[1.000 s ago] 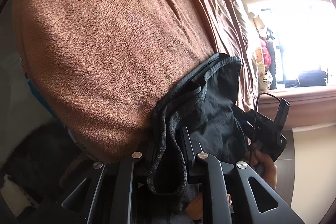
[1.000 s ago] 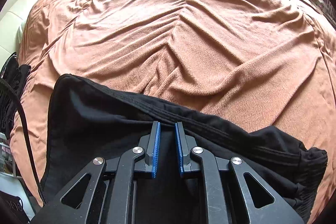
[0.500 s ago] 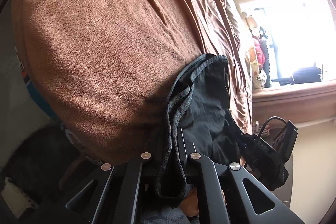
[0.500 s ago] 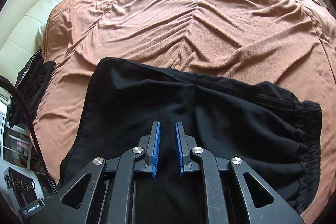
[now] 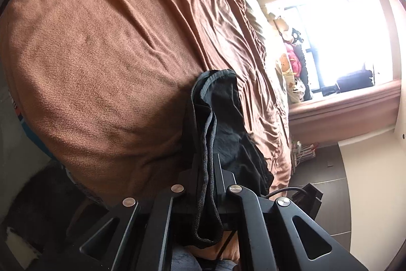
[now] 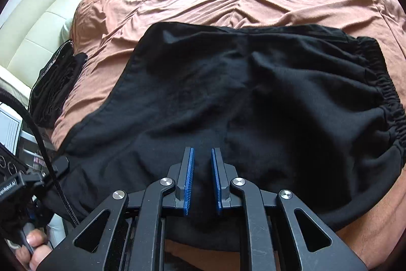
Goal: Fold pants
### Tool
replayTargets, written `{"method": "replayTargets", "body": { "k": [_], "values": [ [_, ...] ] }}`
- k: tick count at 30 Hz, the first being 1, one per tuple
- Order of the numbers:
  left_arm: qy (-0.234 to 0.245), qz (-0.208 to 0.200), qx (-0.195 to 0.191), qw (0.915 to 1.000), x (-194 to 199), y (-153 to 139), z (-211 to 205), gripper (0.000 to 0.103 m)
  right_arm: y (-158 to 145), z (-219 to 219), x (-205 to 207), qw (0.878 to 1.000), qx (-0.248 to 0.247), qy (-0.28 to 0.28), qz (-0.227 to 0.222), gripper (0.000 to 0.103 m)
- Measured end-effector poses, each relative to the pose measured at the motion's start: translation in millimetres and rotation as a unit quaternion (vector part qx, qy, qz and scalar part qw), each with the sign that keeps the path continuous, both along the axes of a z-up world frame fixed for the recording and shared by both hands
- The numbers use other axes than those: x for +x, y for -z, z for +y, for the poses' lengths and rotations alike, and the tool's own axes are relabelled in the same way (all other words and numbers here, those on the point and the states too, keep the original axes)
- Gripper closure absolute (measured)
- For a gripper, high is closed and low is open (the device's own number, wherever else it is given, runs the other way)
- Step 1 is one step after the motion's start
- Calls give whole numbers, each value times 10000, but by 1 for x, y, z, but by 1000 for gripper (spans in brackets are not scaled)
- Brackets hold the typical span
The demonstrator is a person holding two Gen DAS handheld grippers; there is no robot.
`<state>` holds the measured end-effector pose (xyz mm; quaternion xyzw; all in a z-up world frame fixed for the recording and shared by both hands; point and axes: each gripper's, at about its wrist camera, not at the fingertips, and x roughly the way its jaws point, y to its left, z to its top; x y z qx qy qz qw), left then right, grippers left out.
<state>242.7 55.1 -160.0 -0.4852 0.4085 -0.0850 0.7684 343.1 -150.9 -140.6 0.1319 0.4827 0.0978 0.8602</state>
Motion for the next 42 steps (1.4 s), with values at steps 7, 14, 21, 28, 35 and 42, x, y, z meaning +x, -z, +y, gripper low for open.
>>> {"method": "replayTargets", "body": {
  "k": [7, 14, 21, 28, 35, 42],
  "values": [
    [225, -171, 44, 9996, 5, -18, -15, 96, 7, -11, -24, 9991, 415, 18, 124, 91],
    [449, -362, 145, 9982, 15, -42, -36, 97, -7, -50, -47, 9959, 890, 177, -7, 91],
    [749, -512, 270, 9955, 29, -59, -67, 96, -33, -91, -75, 9927, 1053, 445, -396, 91],
    [1123, -596, 415, 9910, 44, -69, -107, 96, -44, -119, -100, 9887, 1242, 618, -570, 91],
    [1576, -589, 521, 9844, 57, -70, -155, 96, -45, -155, -127, 9855, 1312, 853, -658, 91],
    [2015, -538, 581, 9763, 64, -63, -201, 96, -40, -185, -157, 9802, 1384, 1234, -688, 51]
  ]
}}
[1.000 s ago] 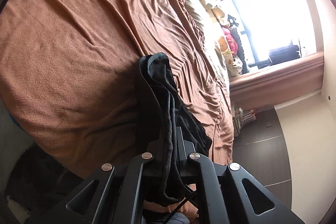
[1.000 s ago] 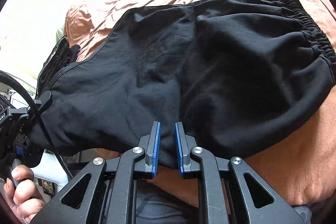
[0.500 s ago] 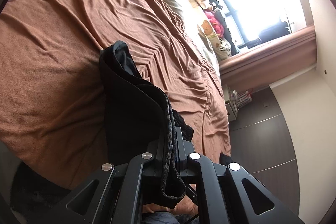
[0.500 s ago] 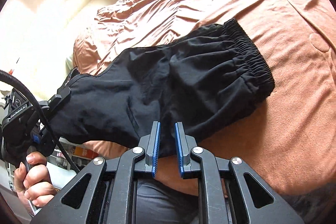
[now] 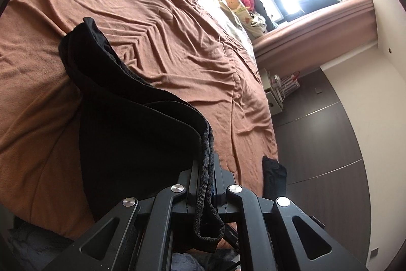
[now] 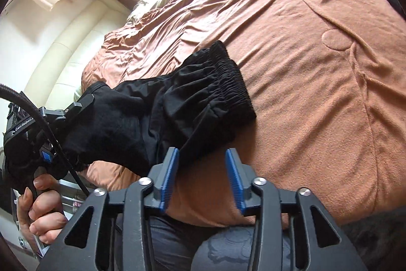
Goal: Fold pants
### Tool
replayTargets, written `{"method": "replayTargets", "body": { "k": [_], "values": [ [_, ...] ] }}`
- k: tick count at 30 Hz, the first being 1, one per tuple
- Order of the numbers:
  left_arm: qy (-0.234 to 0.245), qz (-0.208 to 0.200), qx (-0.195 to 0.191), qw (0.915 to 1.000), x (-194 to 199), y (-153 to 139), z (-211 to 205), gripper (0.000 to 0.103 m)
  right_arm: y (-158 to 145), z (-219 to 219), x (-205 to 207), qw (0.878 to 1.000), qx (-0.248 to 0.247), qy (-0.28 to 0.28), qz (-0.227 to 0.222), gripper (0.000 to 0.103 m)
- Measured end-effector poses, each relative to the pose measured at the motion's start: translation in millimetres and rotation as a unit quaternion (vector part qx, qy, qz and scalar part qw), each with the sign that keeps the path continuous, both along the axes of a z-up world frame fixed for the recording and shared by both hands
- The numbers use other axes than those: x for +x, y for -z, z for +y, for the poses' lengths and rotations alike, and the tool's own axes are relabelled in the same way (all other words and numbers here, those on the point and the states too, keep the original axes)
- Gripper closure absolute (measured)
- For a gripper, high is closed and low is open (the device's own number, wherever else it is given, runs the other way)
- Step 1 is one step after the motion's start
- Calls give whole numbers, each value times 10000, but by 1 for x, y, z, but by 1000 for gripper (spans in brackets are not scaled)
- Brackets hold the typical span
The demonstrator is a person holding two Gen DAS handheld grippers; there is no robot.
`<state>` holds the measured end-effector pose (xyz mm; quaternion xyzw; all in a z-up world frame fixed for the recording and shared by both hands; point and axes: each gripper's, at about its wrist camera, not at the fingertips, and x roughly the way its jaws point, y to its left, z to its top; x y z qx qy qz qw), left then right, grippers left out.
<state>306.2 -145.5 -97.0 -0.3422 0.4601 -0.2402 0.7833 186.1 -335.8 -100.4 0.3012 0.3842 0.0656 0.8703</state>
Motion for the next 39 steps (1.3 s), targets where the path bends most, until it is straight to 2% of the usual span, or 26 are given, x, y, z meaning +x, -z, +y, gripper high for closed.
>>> {"method": "replayTargets", "body": {
  "k": [2, 3, 17, 19, 20, 21, 22, 23, 24, 27, 39],
  "values": [
    [106, 30, 17, 9999, 0, 3, -11, 96, 0, -8, -5, 9999, 2, 107, 13, 41],
    [155, 52, 28, 9999, 0, 5, -16, 96, 0, -12, -9, 9999, 2, 161, 18, 40],
    [738, 456, 341, 9956, -9, 44, -79, 96, 3, -45, -53, 9976, 175, 636, 216, 39],
    [769, 499, 447, 9948, -8, 47, -83, 89, 3, -49, -57, 9973, 187, 668, 227, 39],
    [810, 532, 401, 9945, -8, 48, -83, 76, 2, -50, -60, 9972, 192, 687, 228, 39],
    [835, 577, 338, 9943, -8, 48, -83, 56, 1, -51, -61, 9971, 193, 706, 228, 39],
    [837, 591, 299, 9943, -9, 47, -82, 45, 2, -53, -60, 9970, 201, 716, 228, 39],
    [802, 558, 319, 9947, -10, 45, -80, 25, 1, -53, -60, 9969, 218, 724, 219, 39],
    [743, 480, 373, 9954, -11, 42, -76, 15, -1, -53, -61, 9969, 236, 720, 202, 39],
    [627, 329, 437, 9965, -12, 34, -63, 13, -1, -50, -54, 9975, 258, 647, 145, 39],
    [-91, 529, 496, 9973, 14, 45, 6, 13, -8, -24, -24, 9986, 444, 281, -107, 39]
  ]
}}
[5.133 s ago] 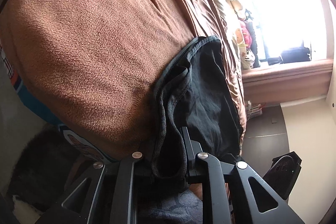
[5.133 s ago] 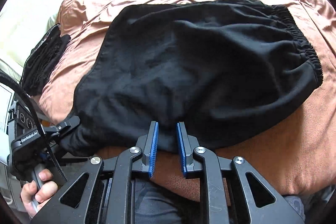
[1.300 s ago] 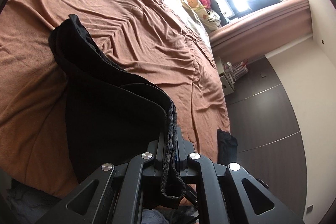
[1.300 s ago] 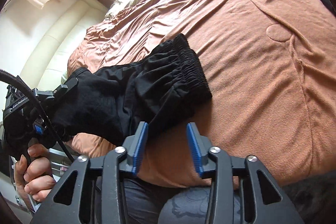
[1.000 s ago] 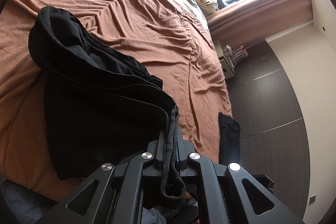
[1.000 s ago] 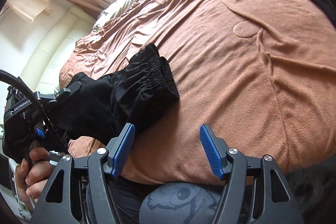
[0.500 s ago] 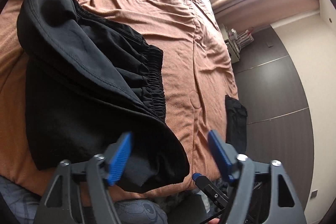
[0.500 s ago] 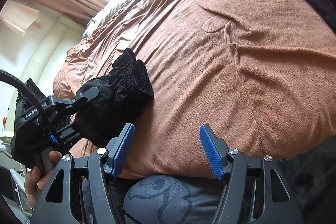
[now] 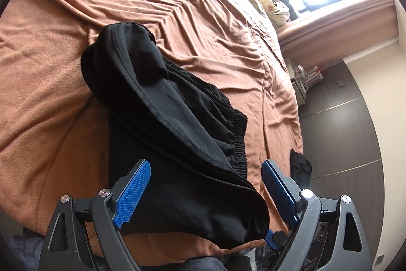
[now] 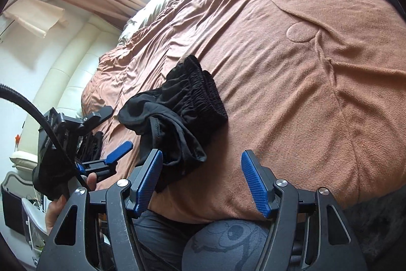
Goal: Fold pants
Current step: 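Close the right gripper on the folded shorts' edge beside the left gripper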
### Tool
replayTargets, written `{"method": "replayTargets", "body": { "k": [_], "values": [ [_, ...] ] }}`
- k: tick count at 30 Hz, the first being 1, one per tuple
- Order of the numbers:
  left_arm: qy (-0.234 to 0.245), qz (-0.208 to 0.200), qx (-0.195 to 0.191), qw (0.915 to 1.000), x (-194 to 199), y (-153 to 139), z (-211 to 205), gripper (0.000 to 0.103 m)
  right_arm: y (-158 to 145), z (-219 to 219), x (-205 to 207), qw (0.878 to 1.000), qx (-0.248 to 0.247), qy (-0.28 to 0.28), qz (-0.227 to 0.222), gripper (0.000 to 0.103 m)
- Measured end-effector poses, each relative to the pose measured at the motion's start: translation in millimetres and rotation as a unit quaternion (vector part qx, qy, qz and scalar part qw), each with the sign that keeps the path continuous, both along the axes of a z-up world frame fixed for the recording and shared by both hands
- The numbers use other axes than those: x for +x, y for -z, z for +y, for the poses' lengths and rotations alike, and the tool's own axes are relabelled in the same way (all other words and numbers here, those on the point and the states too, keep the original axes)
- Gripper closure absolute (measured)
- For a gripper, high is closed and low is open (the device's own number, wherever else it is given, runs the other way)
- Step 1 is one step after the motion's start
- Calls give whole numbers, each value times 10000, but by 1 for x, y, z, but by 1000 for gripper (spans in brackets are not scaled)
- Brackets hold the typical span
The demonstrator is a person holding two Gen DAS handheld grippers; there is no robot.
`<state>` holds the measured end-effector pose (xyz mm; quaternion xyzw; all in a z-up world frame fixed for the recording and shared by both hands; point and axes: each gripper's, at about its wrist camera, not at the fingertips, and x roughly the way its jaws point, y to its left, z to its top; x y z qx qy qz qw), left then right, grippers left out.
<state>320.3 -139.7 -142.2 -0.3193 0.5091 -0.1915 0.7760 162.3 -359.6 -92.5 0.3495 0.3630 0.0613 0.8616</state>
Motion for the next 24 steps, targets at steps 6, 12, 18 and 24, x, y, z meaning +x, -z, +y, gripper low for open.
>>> {"method": "replayTargets", "body": {
  "k": [6, 12, 18, 24],
  "values": [
    [-174, 175, 2, 9997, 17, 17, 16, 13, -1, 13, 19, 9999, -35, -167, 8, 39],
    [-262, 337, 46, 9991, 36, 35, 21, 13, 3, 25, 35, 9996, -150, -224, 111, 39],
    [-421, 390, 126, 9983, 54, 47, 26, 13, 3, 34, 46, 9993, -212, -287, 137, 39],
    [-633, 240, 117, 9976, 63, 37, 38, 49, 4, 38, 46, 9984, -446, -311, 120, 64]
  ]
}}
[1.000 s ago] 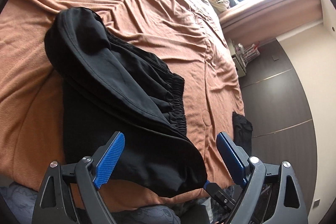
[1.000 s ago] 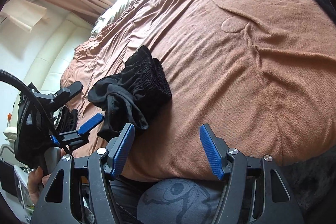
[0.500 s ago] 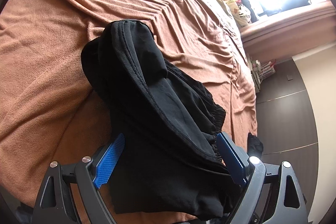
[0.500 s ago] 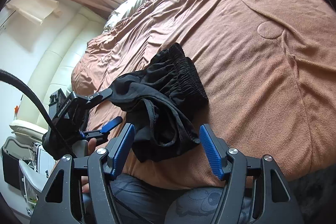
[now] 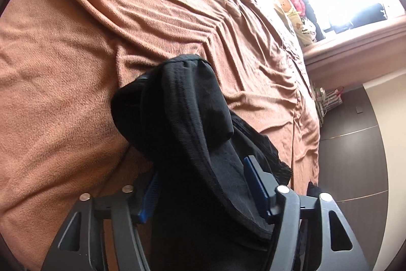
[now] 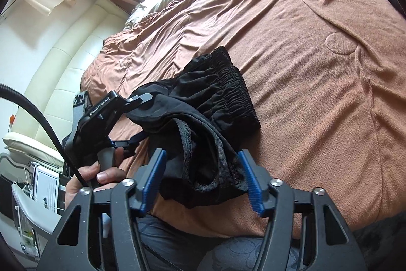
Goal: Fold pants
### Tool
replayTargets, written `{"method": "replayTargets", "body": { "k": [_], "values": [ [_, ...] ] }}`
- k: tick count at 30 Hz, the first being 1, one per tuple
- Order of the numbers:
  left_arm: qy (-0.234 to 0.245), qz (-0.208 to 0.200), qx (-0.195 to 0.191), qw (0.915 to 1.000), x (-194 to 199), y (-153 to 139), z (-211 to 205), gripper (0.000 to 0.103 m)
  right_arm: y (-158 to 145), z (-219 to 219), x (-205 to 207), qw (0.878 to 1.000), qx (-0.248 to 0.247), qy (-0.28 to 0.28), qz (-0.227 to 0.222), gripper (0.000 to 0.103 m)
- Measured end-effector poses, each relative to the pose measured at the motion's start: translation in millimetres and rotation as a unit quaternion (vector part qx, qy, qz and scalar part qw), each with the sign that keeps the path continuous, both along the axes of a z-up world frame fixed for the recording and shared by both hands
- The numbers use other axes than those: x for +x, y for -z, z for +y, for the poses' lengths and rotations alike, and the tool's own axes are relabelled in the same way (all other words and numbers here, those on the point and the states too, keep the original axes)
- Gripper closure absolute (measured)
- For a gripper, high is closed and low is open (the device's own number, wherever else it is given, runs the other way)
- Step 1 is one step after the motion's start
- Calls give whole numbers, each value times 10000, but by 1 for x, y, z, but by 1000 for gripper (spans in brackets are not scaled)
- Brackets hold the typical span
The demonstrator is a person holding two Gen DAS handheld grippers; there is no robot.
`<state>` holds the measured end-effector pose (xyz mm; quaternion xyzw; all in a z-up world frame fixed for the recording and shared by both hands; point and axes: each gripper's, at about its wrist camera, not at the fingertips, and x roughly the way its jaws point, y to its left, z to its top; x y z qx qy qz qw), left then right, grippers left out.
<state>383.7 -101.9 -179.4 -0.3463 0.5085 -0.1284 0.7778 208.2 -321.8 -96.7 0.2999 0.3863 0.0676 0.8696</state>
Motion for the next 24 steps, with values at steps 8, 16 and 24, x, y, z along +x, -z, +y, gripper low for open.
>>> {"method": "replayTargets", "body": {
  "k": [8, 16, 24],
  "values": [
    [160, -346, 112, 9992, 15, -32, -7, 95, 4, -6, -8, 10000, -31, 52, -70, 97],
    [491, -687, 95, 9964, 32, -68, -43, 96, 6, -12, -22, 9999, -33, 15, -95, 98],
    [876, -759, 81, 9932, 44, -71, -86, 96, 17, -15, -33, 9999, 97, 38, -23, 99]
  ]
}}
